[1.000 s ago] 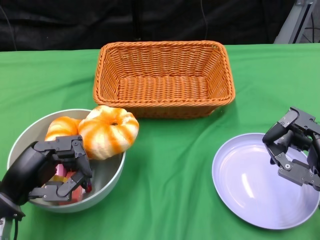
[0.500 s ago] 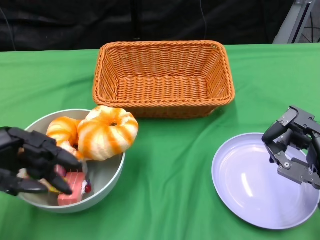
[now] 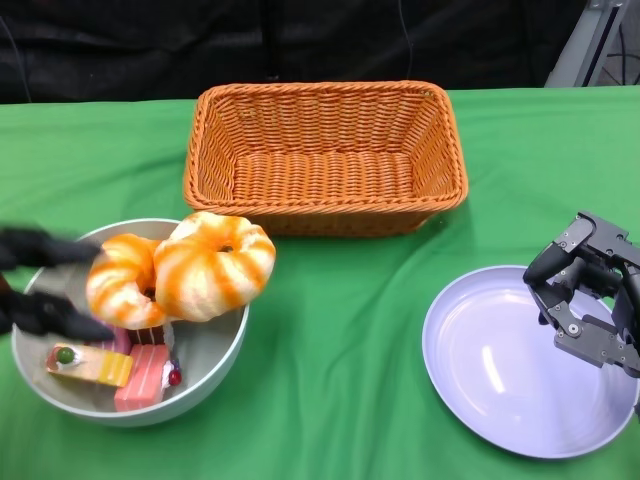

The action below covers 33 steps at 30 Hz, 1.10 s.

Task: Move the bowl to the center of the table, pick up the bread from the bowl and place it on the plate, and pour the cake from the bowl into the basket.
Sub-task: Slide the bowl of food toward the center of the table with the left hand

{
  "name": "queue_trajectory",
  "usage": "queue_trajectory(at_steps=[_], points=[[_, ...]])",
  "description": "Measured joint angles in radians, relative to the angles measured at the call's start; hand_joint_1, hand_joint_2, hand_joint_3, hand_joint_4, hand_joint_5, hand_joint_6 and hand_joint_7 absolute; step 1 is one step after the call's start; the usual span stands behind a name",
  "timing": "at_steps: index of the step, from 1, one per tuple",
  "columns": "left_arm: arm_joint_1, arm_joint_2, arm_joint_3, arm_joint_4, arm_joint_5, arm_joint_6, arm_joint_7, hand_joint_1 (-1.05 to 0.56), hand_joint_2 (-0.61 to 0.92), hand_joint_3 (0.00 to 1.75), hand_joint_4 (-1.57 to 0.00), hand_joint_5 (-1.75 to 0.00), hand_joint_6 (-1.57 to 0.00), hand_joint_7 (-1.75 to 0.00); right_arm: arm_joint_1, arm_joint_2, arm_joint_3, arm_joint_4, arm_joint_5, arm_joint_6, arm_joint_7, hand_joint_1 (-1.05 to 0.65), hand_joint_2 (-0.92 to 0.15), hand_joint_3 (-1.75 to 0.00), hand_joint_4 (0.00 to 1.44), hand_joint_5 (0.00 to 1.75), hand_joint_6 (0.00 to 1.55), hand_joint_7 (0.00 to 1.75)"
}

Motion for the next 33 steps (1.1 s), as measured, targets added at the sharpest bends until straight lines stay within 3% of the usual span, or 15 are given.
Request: queue_trajectory(at_steps=[5,11,14,19,21,25,28,33], points=[[-0.012,-0.070,0.147,0.013,-0.074,0.074,0.250,-0.74,0.92,0.24,-0.82,-0.01,-0.67,0.00,0.000,0.000,0.000,0.000,-0.001,0.004,-0.001,-0.11,-0.76,-0.63,0.68,1.75,0.58,1.51],[0.005,-0.149,0.203,-0.054,-0.017,-0.081,0.534,-0.67,0.92,0.24,-0.70,0.00,-0.60,0.00,0.000,0.000,0.000,-0.001,-0.005,0.009,-0.001,-0.11,-0.76,-0.64,0.68,1.74,0.57,1.52],[0.008,-0.169,0.208,-0.059,0.003,-0.131,0.581,-0.67,0.92,0.24,-0.68,0.00,-0.59,0.00,0.000,0.000,0.000,-0.001,-0.006,0.009,-0.001,-0.11,-0.76,-0.64,0.68,1.74,0.57,1.52],[0.016,-0.181,0.185,-0.053,0.129,-0.301,0.677,-0.66,0.92,0.26,-0.52,0.00,-0.51,0.00,0.000,0.000,0.000,-0.001,-0.005,0.009,-0.001,-0.10,-0.76,-0.64,0.68,1.75,0.56,1.53],[0.016,-0.181,0.182,-0.046,0.140,-0.321,0.685,-0.66,0.92,0.26,-0.51,0.00,-0.50,0.00,0.000,0.000,0.000,-0.001,-0.005,0.009,-0.001,-0.10,-0.76,-0.65,0.68,1.75,0.56,1.54],[0.016,-0.153,0.111,-0.004,0.255,-0.355,0.717,-0.68,0.92,0.40,-0.25,0.00,-0.24,0.00,0.000,0.000,0.000,0.000,-0.005,0.009,-0.001,-0.11,-0.75,-0.65,0.68,1.74,0.57,1.53],[0.016,-0.135,0.046,0.031,0.345,-0.358,0.741,-0.69,0.92,0.45,-0.21,0.00,-0.18,0.00,0.000,0.000,0.000,0.001,-0.005,0.009,-0.001,-0.11,-0.76,-0.65,0.67,1.74,0.57,1.53],[0.011,-0.130,0.024,0.047,0.371,-0.358,0.753,-0.69,0.92,0.46,-0.20,0.00,-0.18,0.00,0.000,0.000,0.000,0.001,-0.005,0.009,-0.001,-0.11,-0.76,-0.64,0.67,1.75,0.56,1.53]])
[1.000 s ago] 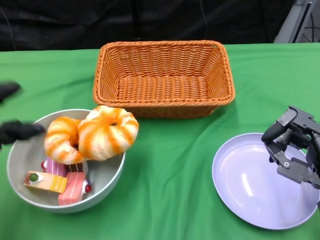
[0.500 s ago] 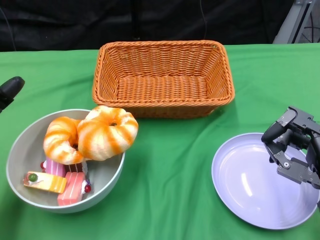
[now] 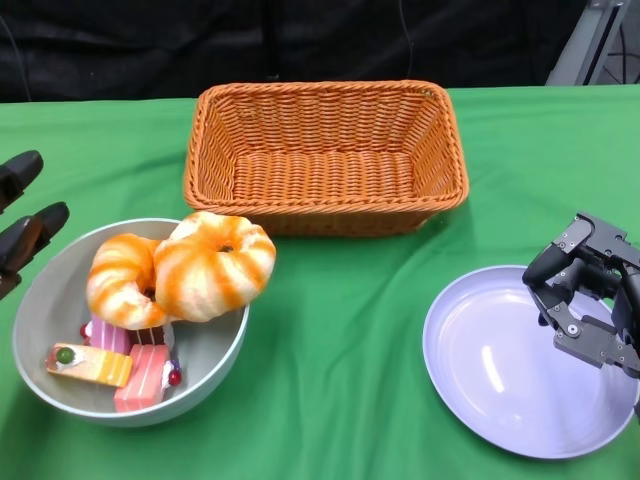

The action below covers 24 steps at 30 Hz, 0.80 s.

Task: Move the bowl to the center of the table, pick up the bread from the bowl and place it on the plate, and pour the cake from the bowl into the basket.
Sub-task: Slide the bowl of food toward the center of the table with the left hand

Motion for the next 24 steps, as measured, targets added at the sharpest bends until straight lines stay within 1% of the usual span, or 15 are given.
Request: queue_trajectory(at_steps=[3,9,16,20,24], points=[[-0.006,0.008,-0.006,0.010,0.006,0.000,0.004,-0.69,0.92,0.46,-0.18,0.00,-0.16,0.00,0.000,0.000,0.000,0.000,0.000,0.000,0.000,-0.11,-0.76,-0.64,0.67,1.75,0.56,1.53],[-0.041,0.028,-0.056,0.071,0.063,0.046,0.025,-0.71,0.92,0.46,-0.16,0.00,-0.15,0.00,-0.001,0.000,0.003,-0.001,-0.004,0.000,-0.001,-0.11,-0.76,-0.64,0.67,1.74,0.57,1.51],[-0.052,0.037,-0.084,0.076,0.088,0.123,0.027,-0.72,0.92,0.47,-0.10,0.00,-0.12,0.00,-0.001,0.000,0.003,-0.001,-0.013,0.000,-0.001,-0.10,-0.76,-0.64,0.69,1.74,0.58,1.51],[-0.053,0.044,-0.090,0.068,0.086,0.170,0.008,-0.70,0.92,0.48,-0.07,0.00,-0.07,0.00,-0.001,0.000,0.003,-0.001,-0.013,0.000,-0.001,-0.10,-0.75,-0.65,0.69,1.75,0.58,1.52],[-0.055,0.064,-0.094,0.039,0.070,0.264,-0.058,-0.71,0.92,0.48,-0.04,0.00,-0.05,0.00,0.000,0.000,0.003,-0.002,-0.013,0.000,-0.001,-0.11,-0.74,-0.66,0.69,1.74,0.59,1.52]])
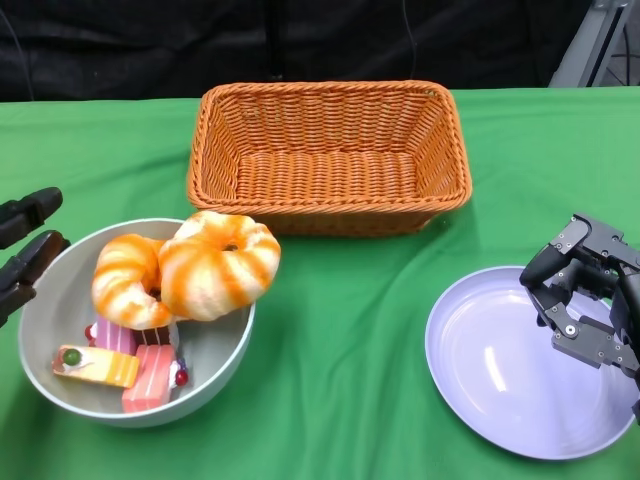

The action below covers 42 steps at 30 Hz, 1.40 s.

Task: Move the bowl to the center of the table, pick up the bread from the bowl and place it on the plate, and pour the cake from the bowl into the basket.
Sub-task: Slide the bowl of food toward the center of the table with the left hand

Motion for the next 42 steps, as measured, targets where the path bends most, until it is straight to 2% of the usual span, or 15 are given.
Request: queue_trajectory(at_steps=[11,26,42], points=[[0.000,0.013,-0.021,-0.069,-0.027,0.163,-0.077,-0.73,0.92,0.42,-0.02,0.00,-0.06,-0.01,0.000,0.000,0.000,-0.002,0.002,0.000,0.001,-0.11,-0.74,-0.67,0.70,1.73,0.60,1.49],[0.017,0.012,-0.033,-0.154,-0.053,0.258,-0.110,-0.72,0.92,0.46,0.00,0.00,0.00,0.00,0.000,0.000,0.000,-0.002,0.002,-0.001,0.001,-0.10,-0.73,-0.68,0.68,1.74,0.60,1.48],[0.064,-0.004,-0.067,-0.272,-0.081,0.348,-0.120,-0.74,0.92,0.44,0.00,0.00,-0.01,0.00,0.000,0.000,0.001,-0.003,-0.014,-0.007,-0.002,-0.11,-0.73,-0.67,0.70,1.73,0.62,1.46]])
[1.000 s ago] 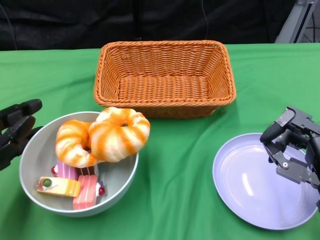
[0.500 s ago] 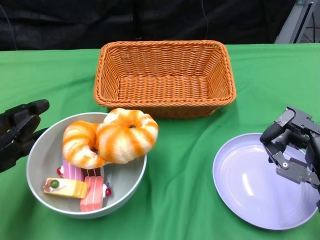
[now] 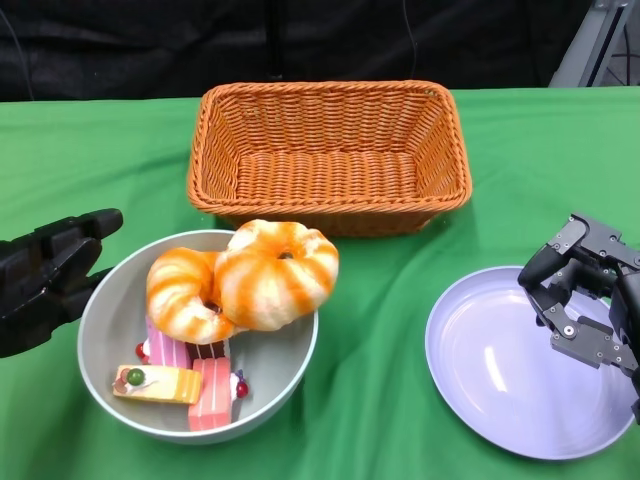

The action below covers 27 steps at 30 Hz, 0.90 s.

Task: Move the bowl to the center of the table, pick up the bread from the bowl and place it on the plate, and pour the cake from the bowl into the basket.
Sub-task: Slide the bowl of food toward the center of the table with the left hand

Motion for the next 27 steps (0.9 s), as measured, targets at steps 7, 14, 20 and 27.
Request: queue_trajectory(at_steps=[7,14,20,27], points=[[0.017,-0.015,-0.011,-0.035,-0.020,0.021,-0.001,-0.75,0.92,0.43,-0.02,-0.01,-0.02,-0.01,0.000,0.000,0.000,0.001,-0.002,-0.007,0.000,-0.11,-0.73,-0.68,0.71,1.72,0.63,1.45],[0.029,-0.029,-0.023,-0.074,-0.020,0.021,0.000,-0.75,0.92,0.43,-0.03,-0.01,-0.03,-0.01,-0.001,0.000,0.000,0.001,-0.002,-0.011,-0.001,-0.10,-0.73,-0.69,0.71,1.72,0.63,1.45],[0.052,-0.046,-0.026,-0.112,-0.029,0.022,0.000,-0.75,0.92,0.45,-0.02,-0.01,-0.02,0.00,-0.001,0.000,0.001,0.001,-0.002,-0.011,-0.001,-0.10,-0.72,-0.70,0.70,1.73,0.62,1.45],[0.055,-0.068,-0.026,-0.139,-0.035,0.025,0.000,-0.74,0.92,0.46,-0.02,-0.01,-0.01,0.00,-0.001,0.000,0.006,0.001,-0.006,-0.009,-0.004,-0.08,-0.71,-0.72,0.70,1.72,0.62,1.44]])
